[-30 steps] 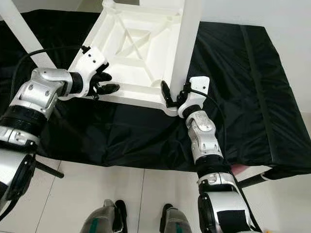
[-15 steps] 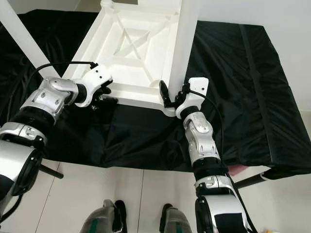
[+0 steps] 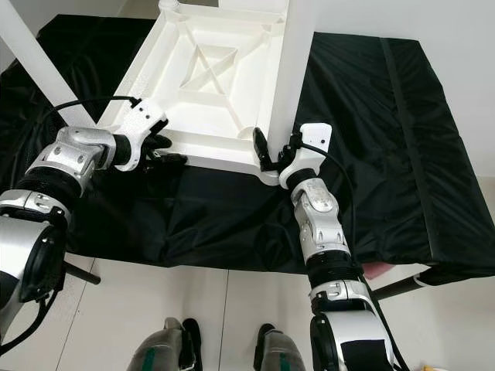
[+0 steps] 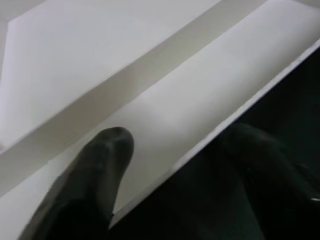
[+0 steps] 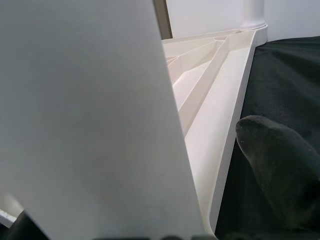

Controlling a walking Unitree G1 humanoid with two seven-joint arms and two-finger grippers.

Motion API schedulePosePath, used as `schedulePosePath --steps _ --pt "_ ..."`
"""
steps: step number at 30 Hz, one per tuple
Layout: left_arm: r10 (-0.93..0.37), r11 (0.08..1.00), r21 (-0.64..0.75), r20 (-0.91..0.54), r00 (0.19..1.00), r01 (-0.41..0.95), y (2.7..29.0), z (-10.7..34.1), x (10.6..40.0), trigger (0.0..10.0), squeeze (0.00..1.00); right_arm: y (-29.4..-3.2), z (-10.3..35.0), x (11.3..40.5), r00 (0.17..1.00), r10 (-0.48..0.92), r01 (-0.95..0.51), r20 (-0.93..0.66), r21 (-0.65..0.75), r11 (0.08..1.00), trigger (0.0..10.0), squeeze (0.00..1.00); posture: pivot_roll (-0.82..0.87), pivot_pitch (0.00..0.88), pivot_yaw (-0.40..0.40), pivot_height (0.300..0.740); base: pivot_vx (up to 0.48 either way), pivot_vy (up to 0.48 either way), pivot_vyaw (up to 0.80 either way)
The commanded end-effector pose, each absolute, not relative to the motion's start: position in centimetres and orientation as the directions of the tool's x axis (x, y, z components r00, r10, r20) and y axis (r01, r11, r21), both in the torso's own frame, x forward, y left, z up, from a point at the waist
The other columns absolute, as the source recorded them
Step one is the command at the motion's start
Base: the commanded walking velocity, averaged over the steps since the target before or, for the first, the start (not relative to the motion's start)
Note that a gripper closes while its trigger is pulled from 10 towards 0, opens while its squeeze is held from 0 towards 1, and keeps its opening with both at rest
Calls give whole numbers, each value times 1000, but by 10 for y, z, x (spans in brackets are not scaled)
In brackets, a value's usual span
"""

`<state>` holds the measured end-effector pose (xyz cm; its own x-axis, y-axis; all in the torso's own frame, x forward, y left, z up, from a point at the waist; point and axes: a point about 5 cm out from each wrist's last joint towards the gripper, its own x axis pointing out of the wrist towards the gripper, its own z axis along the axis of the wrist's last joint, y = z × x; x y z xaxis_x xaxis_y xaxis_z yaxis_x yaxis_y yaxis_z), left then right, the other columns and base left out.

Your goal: Building children table

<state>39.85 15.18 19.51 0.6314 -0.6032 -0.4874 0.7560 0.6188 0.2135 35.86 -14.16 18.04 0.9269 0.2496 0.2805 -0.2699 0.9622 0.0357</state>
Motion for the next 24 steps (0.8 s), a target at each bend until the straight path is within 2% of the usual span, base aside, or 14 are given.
schedulePosePath --steps 1,6,7,9,10,14,17,24 --pt "-137 841 445 -376 916 308 181 185 410 10000 1000 -144 183 358 931 222 -248 291 55 967 10000 0 32 146 56 740 0 0 0" --pt "-156 792 511 -358 920 333 175 187 411 10000 1000 -146 183 357 931 222 -247 291 51 968 10000 0 27 142 57 740 0 0 0" --pt "-169 771 528 -367 915 355 171 185 411 10000 859 -146 183 357 931 222 -246 291 50 968 10000 0 24 138 58 740 0 0 0" --pt "-173 767 531 -372 912 361 170 184 411 10000 859 -146 183 357 931 222 -246 291 50 968 10000 0 24 138 58 740 0 0 0" --pt "-180 757 535 -380 907 375 169 182 410 10000 0 -146 183 357 931 222 -246 291 50 968 10000 0 24 138 57 740 0 0 0" --pt "-214 707 537 -459 862 461 165 167 405 10000 0 -147 183 357 931 225 -248 288 46 968 10000 0 18 138 63 740 0 0 0" --pt "-272 641 512 -545 793 572 161 153 399 10000 0 -149 185 358 932 219 -241 289 44 969 10000 0 18 141 67 740 0 0 0" --pt "-367 562 480 -586 723 674 153 149 394 10000 0 -151 186 360 934 213 -234 287 41 971 10000 0 19 143 69 740 0 0 0"
